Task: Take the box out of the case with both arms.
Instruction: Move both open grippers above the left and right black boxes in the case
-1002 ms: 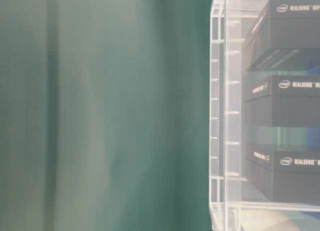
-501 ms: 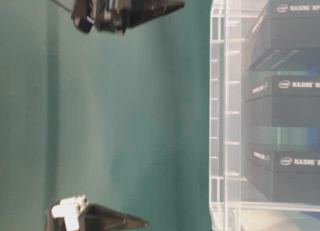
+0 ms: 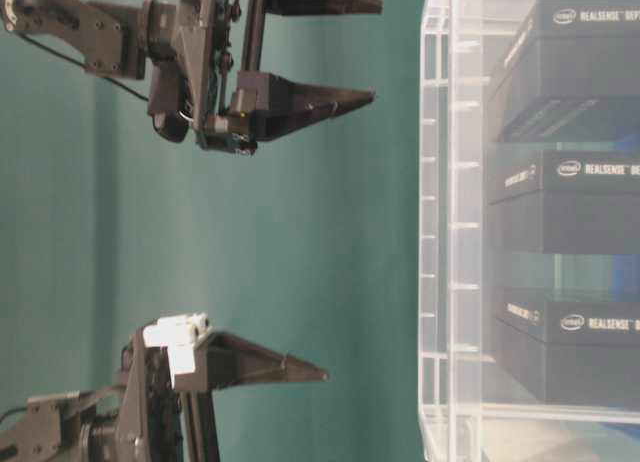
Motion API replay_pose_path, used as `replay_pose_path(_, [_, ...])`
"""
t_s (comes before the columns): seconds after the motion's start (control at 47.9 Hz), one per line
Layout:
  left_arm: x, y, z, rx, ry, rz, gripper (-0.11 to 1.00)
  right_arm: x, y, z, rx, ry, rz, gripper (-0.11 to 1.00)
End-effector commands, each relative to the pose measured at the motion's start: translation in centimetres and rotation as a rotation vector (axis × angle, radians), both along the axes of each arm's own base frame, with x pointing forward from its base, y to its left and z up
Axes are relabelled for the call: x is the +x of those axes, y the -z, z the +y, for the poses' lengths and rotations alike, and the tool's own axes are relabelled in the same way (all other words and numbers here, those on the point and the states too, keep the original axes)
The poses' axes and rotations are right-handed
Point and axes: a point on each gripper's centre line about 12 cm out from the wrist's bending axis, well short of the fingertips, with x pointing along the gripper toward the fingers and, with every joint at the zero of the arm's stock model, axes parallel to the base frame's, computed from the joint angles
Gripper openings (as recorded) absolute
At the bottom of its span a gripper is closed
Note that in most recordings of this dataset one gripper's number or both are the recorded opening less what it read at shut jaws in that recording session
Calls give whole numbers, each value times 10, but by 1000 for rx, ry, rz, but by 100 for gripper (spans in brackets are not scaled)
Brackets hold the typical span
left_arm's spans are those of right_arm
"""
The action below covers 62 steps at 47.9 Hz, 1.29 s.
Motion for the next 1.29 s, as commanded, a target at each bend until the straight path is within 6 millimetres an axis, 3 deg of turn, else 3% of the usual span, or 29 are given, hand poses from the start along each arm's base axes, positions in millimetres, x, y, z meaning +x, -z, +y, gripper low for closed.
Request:
replay_pose_path(0.0, [6, -12, 1, 15, 9, -35, 83, 7, -11, 1, -8, -8, -36, 93])
replay_pose_path(0.418, [42, -11, 0, 23, 60, -44, 83, 28, -10, 3, -9, -25, -42, 93])
replay_pose_path(1.274, [53, -5, 1, 36, 89, -71, 83, 30, -9, 4, -11, -22, -40, 93])
